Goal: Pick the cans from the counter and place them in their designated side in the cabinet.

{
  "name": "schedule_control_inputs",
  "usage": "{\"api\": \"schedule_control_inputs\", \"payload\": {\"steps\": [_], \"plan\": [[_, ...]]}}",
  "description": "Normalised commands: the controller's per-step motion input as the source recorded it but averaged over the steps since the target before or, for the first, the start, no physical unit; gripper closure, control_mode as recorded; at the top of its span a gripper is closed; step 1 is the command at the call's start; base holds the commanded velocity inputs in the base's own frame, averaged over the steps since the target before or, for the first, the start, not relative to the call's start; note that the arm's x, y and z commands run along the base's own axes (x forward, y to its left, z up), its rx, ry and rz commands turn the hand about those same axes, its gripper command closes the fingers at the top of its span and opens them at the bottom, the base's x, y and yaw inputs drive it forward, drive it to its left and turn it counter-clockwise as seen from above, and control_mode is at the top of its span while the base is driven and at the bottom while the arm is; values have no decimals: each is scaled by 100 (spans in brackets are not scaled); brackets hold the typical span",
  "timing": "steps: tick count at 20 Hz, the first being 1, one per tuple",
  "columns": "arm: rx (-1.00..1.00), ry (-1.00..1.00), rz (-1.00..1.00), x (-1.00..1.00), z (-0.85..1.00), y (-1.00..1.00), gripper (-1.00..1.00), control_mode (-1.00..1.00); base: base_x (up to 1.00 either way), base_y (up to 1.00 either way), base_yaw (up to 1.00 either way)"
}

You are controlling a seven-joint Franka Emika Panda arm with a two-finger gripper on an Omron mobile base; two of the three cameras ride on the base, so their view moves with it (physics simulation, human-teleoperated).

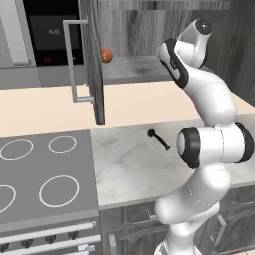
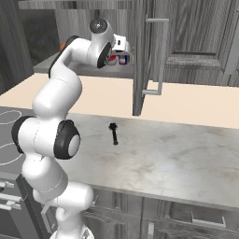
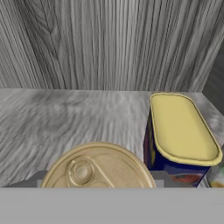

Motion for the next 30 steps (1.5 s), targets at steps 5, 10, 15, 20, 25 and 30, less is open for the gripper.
{"api": "schedule_control_inputs", "payload": {"steps": [5,10,15,20,25,30], "plan": [[-1,0,0,11,-33,0,-100,-100,0,0,0],[-1,0,0,12,-22,0,-100,-100,0,0,0],[-1,-2,0,17,-15,0,-100,-100,0,0,0],[0,-7,0,13,-6,5,-100,-100,0,0,0],[0,-9,1,-1,0,4,-100,-100,0,0,0],[0,-11,2,-16,6,0,-100,-100,0,0,0]]}}
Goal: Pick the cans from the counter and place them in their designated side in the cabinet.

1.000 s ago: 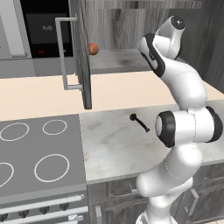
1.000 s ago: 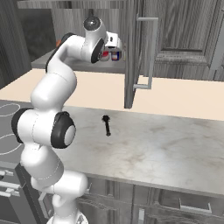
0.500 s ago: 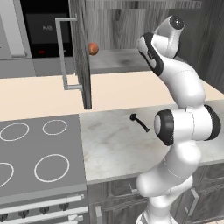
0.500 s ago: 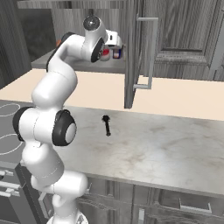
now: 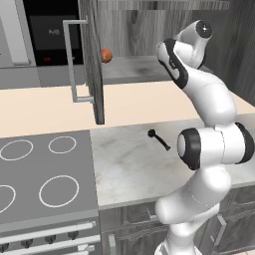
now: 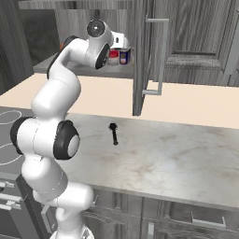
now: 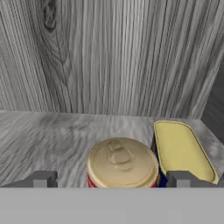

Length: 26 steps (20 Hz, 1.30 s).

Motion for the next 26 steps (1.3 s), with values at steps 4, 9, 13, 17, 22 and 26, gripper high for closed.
{"api": "schedule_control_inputs", "payload": {"steps": [4,9,13,17,22,26], "plan": [[0,-13,2,-21,11,0,-100,-100,0,0,0],[0,-12,3,-35,6,0,-100,-100,0,0,0],[0,-9,2,-44,11,0,-100,-100,0,0,0],[0,-2,3,-54,12,0,-100,-100,0,0,0],[0,-1,2,-61,12,1,-100,-100,0,0,0],[-1,0,2,-63,11,4,-100,-100,0,0,0]]}}
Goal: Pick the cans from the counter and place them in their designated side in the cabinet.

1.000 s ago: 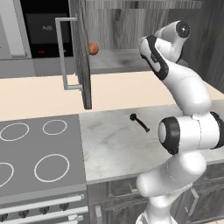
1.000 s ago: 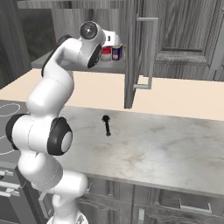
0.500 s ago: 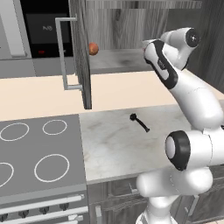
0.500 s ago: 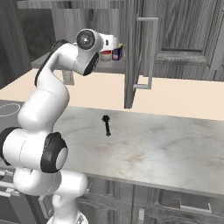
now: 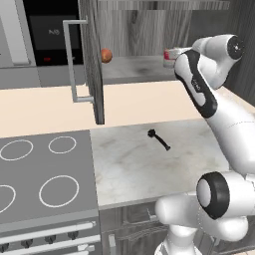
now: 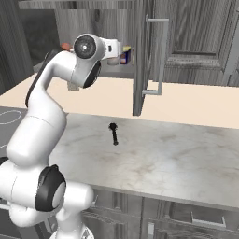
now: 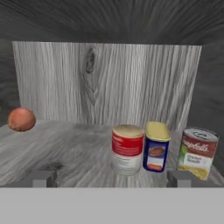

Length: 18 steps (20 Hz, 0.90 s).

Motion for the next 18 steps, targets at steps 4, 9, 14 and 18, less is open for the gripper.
{"api": "schedule_control_inputs", "payload": {"steps": [4,9,14,18], "plan": [[-2,0,1,-64,8,10,-100,-100,0,0,0],[-2,0,1,-65,7,9,-100,-100,0,0,0],[-2,0,1,-66,4,5,-100,-100,0,0,0],[-2,0,1,-69,3,4,-100,-100,0,0,0]]}}
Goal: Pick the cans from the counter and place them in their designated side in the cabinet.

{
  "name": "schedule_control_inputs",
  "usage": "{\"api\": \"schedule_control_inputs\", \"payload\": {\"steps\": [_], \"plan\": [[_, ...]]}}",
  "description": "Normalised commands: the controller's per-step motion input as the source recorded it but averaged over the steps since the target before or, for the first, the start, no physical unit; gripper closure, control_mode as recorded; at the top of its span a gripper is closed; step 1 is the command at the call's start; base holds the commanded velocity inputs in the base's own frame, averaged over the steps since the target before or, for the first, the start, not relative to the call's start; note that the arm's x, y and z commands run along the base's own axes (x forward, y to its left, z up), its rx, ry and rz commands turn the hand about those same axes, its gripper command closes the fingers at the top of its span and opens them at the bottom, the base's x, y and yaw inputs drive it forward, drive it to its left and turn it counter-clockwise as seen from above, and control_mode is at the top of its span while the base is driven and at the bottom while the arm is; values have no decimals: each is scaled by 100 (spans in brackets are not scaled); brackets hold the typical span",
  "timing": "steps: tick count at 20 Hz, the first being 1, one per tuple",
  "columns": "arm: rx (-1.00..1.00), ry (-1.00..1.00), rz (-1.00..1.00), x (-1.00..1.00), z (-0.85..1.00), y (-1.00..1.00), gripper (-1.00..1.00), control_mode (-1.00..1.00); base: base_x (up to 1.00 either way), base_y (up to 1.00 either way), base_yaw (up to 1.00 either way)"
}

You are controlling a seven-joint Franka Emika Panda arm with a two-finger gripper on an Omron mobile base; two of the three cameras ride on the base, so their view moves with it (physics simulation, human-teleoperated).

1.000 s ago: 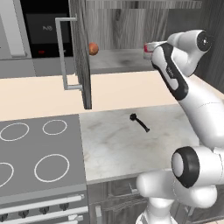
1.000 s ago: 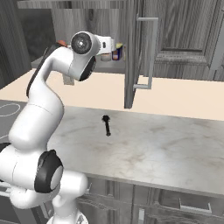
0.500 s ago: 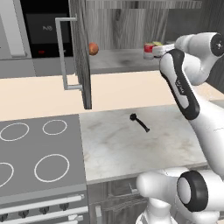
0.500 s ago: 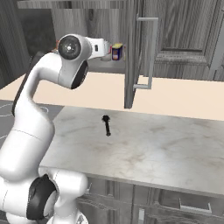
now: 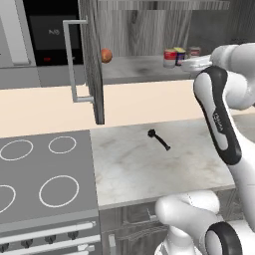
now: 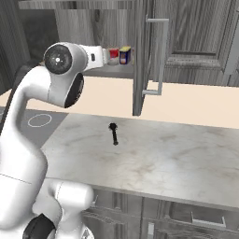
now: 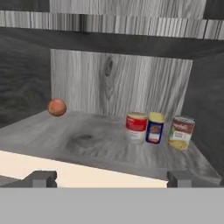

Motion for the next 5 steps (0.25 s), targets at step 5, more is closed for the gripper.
{"api": "schedule_control_inputs", "payload": {"steps": [5], "plan": [[-2,0,1,-67,2,5,-100,-100,0,0,0]]}}
